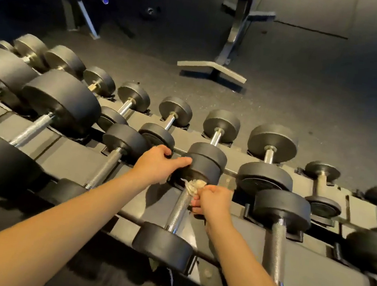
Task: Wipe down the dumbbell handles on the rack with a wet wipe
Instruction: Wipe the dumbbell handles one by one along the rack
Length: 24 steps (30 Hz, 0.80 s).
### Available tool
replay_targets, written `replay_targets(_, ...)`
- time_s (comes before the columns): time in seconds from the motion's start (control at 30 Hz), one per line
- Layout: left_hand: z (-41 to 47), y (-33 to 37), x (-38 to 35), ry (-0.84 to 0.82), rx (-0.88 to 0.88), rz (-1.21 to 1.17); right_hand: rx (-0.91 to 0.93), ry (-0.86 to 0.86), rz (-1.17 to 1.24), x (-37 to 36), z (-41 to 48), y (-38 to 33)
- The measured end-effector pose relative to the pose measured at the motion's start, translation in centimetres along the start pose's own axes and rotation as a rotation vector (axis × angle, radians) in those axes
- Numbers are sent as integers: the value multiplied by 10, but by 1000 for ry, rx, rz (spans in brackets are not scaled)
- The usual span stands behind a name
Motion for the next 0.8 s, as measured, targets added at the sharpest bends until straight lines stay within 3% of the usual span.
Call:
replay_targets(0.13,12,1,-30,-238,27,-92,-25,79,-33,-2,0,-11)
replay_targets(0.37,22,0,-40,-277,16,-52,155,177,-22,-10,-6,5)
replay_targets(0.47,22,2,-41,-300,13,-27,289,196,-221,-11,-16,1)
replay_targets(0.6,24,-3,-44,-315,11,-48,314,-22,-555,-16,-37,11)
replay_targets(0.73,25,-4,-45,-359,-7,-42,172,-540,-604,-19,-59,19)
replay_targets(0.77,26,-3,-45,-368,-21,-24,142,-558,-574,-15,-59,18)
replay_targets(0.8,26,-2,-45,-367,-32,-2,126,-472,-533,-9,-50,15)
Point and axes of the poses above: each hand's wrist, its own z-axis towards the middle knuckle, its own x-axis out of the back of the hand, y = z × x, the point moved 8 cm from there along z, towards the middle knuckle
